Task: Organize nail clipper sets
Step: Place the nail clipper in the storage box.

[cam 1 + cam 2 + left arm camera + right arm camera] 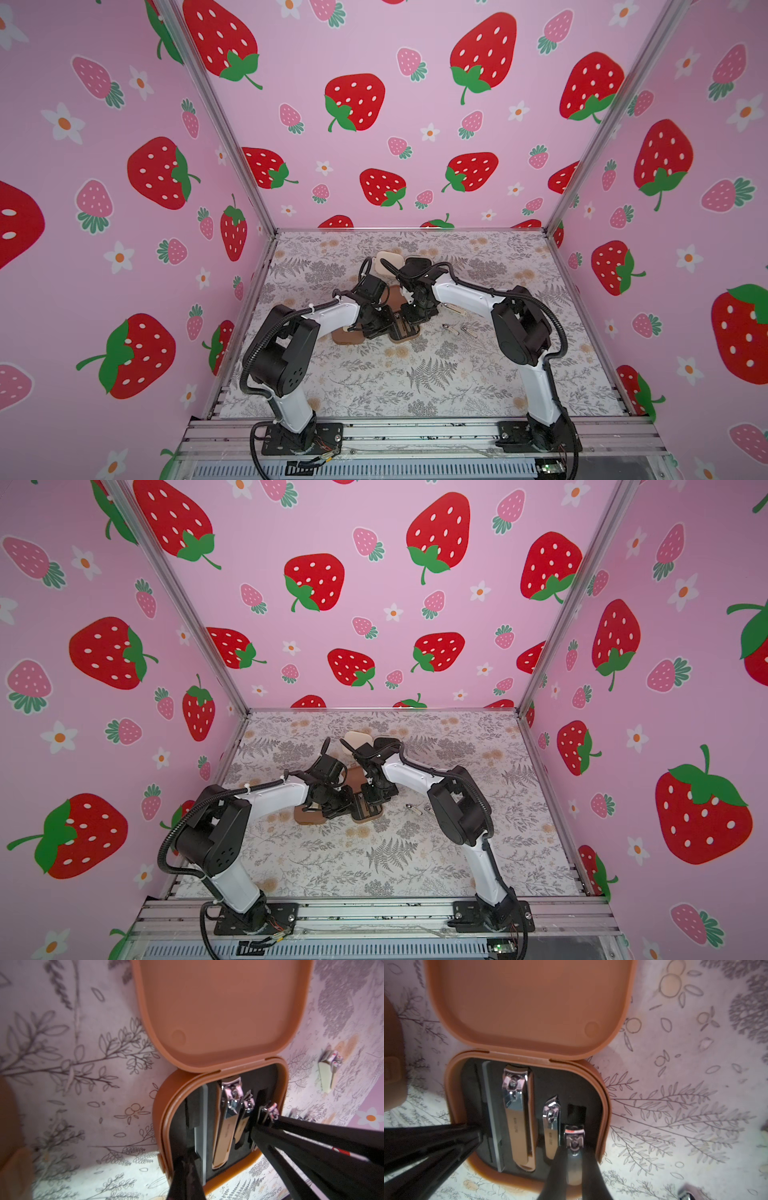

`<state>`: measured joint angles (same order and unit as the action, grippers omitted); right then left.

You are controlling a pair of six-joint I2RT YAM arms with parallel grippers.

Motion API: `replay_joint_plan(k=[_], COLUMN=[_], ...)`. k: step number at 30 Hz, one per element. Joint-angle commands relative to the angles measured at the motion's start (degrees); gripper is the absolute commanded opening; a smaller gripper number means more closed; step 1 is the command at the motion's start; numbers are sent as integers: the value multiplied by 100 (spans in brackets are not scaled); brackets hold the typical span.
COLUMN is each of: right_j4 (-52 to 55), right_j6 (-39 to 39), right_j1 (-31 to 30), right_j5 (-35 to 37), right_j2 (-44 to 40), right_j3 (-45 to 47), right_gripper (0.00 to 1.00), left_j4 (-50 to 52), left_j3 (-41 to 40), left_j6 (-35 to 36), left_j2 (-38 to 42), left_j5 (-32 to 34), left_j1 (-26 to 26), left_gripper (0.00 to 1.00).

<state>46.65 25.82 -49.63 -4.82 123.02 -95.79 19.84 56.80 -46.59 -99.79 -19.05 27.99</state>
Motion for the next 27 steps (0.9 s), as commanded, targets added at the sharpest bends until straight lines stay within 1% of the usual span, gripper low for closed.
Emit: replay_joint_plan(k=[1,27], right_j4=[61,-60], right_j6=[90,680], right_j1=[-21,12], right_j5=[31,181], right_j2=[139,668], right_j3=[-186,-281], right_gripper=[12,12], left_j4=[250,127], left_j3=[-63,-134], left_j6=[-28,-70], left_j2=[117,65], left_j5=[68,34], left_j1=[14,18], left_gripper=[0,0])
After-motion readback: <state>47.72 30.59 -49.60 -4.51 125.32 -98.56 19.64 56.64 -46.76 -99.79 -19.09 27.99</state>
